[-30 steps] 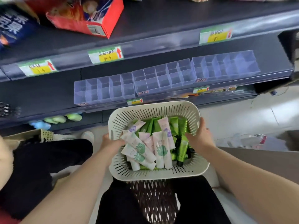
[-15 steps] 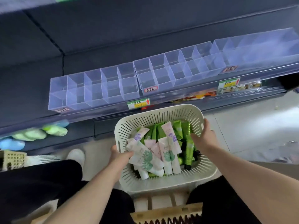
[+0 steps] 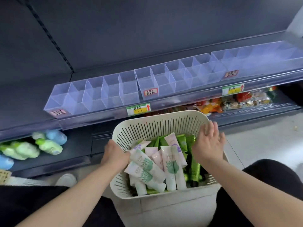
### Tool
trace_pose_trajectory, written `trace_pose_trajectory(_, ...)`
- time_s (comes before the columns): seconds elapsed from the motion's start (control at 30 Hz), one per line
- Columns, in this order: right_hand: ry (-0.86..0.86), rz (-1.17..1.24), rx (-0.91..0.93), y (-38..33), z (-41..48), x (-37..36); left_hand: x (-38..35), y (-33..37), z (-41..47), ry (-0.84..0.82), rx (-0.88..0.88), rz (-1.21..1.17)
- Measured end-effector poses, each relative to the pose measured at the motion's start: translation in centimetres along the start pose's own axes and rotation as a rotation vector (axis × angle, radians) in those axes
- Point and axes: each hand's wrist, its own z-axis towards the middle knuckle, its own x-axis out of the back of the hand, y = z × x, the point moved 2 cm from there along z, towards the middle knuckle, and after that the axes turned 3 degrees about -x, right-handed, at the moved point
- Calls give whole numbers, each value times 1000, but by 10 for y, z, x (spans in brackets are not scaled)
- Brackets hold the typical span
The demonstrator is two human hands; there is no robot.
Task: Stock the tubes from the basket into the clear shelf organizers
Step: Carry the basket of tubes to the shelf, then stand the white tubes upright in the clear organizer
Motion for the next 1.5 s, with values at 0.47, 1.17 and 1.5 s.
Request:
trace_pose_trajectory(0.47, -26, 72, 574, -59, -41, 43, 29, 27, -37, 184, -571, 120)
trace_pose_trajectory(1.17, 151, -86, 655, -154, 48, 94, 101, 54, 71, 238, -301, 480)
trace_pose_trajectory(1.5, 220, -51, 625, -139, 43, 99, 85, 66, 60, 302, -451, 399)
